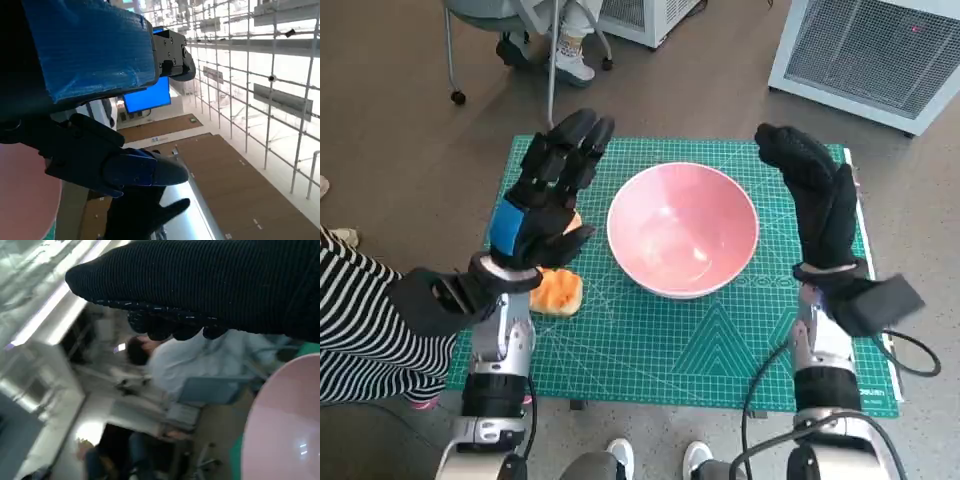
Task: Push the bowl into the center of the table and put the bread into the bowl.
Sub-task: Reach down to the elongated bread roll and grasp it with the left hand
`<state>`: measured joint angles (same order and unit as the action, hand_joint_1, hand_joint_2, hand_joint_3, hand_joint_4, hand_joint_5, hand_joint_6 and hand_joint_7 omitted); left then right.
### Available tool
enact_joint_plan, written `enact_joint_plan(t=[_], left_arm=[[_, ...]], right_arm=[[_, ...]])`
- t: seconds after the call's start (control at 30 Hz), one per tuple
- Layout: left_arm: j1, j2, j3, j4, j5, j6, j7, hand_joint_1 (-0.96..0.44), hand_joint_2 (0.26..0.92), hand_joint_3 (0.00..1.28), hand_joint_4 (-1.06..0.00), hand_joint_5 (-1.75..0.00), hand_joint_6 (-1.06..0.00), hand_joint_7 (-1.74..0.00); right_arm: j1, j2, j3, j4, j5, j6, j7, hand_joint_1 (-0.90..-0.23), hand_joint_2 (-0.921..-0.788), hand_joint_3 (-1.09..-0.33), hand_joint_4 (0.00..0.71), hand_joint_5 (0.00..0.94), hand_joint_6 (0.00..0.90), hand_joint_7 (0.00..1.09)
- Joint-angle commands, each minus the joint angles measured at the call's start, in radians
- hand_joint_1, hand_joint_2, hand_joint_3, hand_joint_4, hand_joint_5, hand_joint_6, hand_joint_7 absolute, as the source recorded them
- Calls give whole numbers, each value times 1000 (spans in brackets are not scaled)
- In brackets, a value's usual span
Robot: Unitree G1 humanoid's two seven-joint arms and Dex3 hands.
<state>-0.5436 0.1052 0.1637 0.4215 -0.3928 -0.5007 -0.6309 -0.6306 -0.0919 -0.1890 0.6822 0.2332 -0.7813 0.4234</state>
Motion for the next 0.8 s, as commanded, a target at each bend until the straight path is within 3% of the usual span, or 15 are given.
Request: enact_joint_plan(t=[0.03,0.43,0.63,0.8], left_arm=[[-34,1,-5,30,14,-36,-8,-605,921,279,-87,-52,1,-498],[-78,36,4,99,42,-123,-26,-633,921,301,-84,-38,1,-473],[-120,113,20,167,98,-190,-16,-616,921,267,-86,-32,1,-462],[-155,237,20,228,333,-278,150,-574,921,152,-107,-24,-8,-464]], right_arm=[[57,7,20,-77,20,42,10,-731,-921,-785,140,17,183,167],[119,1,50,-218,11,91,-12,-697,-921,-773,150,14,180,191],[135,-1,50,-248,14,115,-18,-701,-921,-752,156,13,178,205],[146,1,50,-267,16,127,-22,-713,-921,-737,158,11,175,216]])
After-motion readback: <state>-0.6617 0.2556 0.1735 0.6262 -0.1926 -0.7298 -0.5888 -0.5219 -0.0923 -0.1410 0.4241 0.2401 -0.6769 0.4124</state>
